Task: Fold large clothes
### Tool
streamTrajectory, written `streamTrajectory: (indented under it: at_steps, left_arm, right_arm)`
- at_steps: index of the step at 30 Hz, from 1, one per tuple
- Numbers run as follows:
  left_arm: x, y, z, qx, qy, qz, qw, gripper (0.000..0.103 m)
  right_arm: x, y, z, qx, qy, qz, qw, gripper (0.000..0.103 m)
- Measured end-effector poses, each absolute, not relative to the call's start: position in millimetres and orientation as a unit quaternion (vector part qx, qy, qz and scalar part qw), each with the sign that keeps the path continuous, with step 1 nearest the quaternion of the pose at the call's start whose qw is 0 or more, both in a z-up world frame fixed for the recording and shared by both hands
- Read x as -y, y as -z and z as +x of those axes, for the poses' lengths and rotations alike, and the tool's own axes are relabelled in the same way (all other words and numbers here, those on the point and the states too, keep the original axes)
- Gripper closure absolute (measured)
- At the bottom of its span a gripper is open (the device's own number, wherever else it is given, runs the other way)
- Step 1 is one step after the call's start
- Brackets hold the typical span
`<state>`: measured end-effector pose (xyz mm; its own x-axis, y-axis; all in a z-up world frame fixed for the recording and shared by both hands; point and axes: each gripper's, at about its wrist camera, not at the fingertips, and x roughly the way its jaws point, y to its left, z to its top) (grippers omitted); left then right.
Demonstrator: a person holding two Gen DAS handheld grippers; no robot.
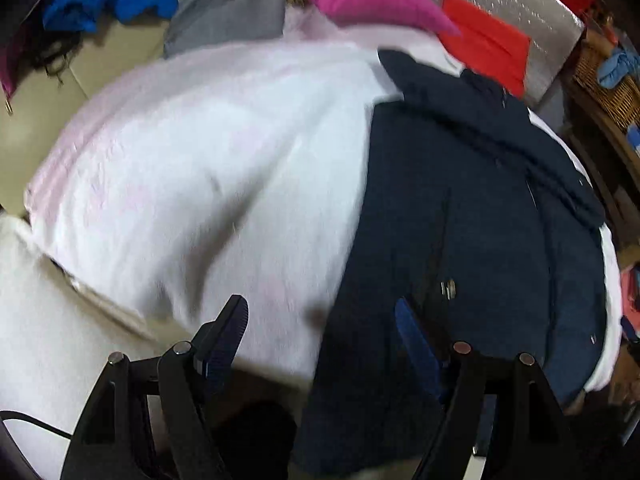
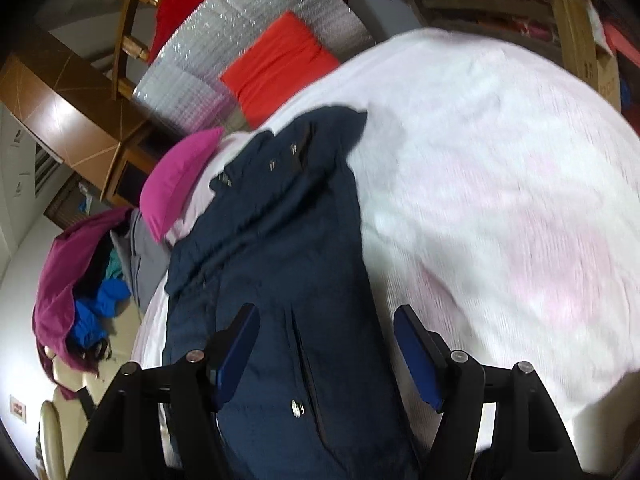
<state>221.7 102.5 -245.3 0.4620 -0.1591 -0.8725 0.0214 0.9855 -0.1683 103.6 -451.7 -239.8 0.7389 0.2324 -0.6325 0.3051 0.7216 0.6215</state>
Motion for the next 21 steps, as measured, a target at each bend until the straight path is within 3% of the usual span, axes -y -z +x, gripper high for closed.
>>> streamTrajectory:
  at_steps: [17,21]
  left_arm:
    - [-92,284,214,-0.61,0.118,-0.121,0.774,0.026]
    - [-84,281,209,-0.597,0.14,-0.114,0.782,0.028]
  right_arm:
    - [415,307,92,-0.473,-0.023,0.357,0.805,0.029]
    - [392,298,89,-0.47,-0.083,0.327,0.816,0.039]
